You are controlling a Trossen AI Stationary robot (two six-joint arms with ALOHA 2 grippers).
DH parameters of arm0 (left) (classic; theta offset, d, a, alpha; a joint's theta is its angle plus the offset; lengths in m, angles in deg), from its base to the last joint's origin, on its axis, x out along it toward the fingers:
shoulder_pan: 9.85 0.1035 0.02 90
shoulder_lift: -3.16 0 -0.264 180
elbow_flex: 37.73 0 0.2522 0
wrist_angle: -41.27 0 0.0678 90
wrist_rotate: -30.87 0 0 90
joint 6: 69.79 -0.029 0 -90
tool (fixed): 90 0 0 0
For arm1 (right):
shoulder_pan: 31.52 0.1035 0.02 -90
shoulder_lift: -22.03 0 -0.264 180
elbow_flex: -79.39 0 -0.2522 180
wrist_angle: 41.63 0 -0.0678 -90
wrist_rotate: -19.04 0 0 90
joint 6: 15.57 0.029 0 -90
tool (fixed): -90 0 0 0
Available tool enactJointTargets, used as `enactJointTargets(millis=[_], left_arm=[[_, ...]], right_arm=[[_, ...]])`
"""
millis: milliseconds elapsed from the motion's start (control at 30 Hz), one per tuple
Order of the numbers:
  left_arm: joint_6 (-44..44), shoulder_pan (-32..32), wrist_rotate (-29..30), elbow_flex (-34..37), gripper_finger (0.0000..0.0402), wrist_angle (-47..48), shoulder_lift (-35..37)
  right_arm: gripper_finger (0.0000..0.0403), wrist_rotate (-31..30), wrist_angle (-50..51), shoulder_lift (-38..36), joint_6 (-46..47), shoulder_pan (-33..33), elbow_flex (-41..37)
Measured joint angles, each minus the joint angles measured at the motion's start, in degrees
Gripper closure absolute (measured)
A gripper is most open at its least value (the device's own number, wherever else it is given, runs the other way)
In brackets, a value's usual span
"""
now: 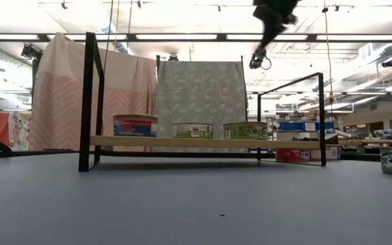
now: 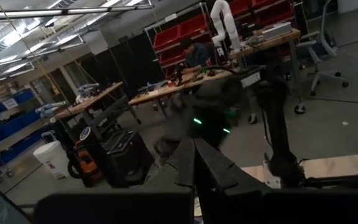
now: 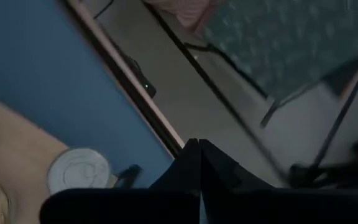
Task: Stack canned seafood by type on shelf
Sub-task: Put the red tuna can on the shelf
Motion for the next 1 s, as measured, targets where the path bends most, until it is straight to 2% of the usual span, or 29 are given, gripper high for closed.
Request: enactJointTargets(millis=[133, 200, 300, 400, 467, 700, 867, 1000], left_arm=[[0.0, -1.1, 0.0, 0.0, 0.0396, -0.1, 0.5], [0.0, -2.1, 0.0, 0.0, 0.0396, -0.1, 0.6], [0.0, -3.5, 0.0, 0.0, 0.0396, -0.6, 0.7], [0.0, -4.6, 0.0, 0.0, 0.0396, -1.7, 0.9], [0.0, -5.1, 0.0, 0.0, 0.0396, -2.3, 0.9], [0.0, -6.3, 0.0, 0.0, 0.0396, -4.3, 1.0], [0.0, -6.5, 0.0, 0.0, 0.0396, -5.7, 1.0], [0.0, -6.5, 0.0, 0.0, 0.0396, -6.2, 1.0]], right_arm=[[0.0398, 7.7, -1.1, -5.9, 4.9, -9.2, -4.8], [0.0399, 9.2, -2.0, -8.5, 5.6, -12.9, -8.2], [0.04, 11.3, -3.2, -11.3, 7.1, -17.2, -14.1], [0.04, 16.6, -5.2, -12.9, 9.4, -20.7, -21.3], [0.0401, 18.8, -6.6, -13.2, 11.0, -22.7, -26.1], [0.0402, 18.9, -13.5, -14.7, 14.8, -27.5, -37.7], [0.0402, 27.7, -16.3, -14.0, 19.4, -32.2, -41.9], [0.0402, 30.8, -17.1, -13.6, 20.6, -34.6, -43.8]])
